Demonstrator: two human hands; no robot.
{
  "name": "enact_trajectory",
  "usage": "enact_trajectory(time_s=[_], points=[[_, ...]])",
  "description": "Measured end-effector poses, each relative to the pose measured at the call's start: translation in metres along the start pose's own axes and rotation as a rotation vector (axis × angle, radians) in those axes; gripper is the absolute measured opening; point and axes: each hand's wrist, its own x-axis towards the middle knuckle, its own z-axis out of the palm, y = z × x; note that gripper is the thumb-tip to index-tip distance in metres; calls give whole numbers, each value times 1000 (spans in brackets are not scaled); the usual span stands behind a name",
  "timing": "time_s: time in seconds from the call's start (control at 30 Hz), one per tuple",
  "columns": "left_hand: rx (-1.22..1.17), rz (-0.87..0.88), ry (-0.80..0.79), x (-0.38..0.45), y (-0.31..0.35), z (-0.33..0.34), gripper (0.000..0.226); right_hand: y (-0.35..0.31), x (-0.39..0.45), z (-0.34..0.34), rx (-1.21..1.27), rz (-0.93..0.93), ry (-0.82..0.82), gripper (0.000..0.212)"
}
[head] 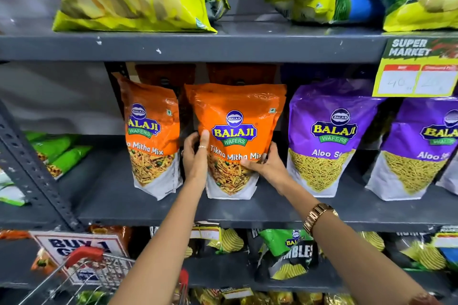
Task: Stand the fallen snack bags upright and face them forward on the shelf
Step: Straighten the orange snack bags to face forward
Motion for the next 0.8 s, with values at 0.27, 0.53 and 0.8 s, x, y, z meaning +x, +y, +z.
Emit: enact_trajectory(time_s=[0.27,0.53,0.8], points=[[-165,-38,152,27,51,14,15,1,2,6,-6,14,-16,86],[-260,-159,136,24,46,18,40,0,2,5,-16,70,-35,92],[-22,-95,-256,-10,-26,-6,106,-34,-1,1,245,-59,85,38]])
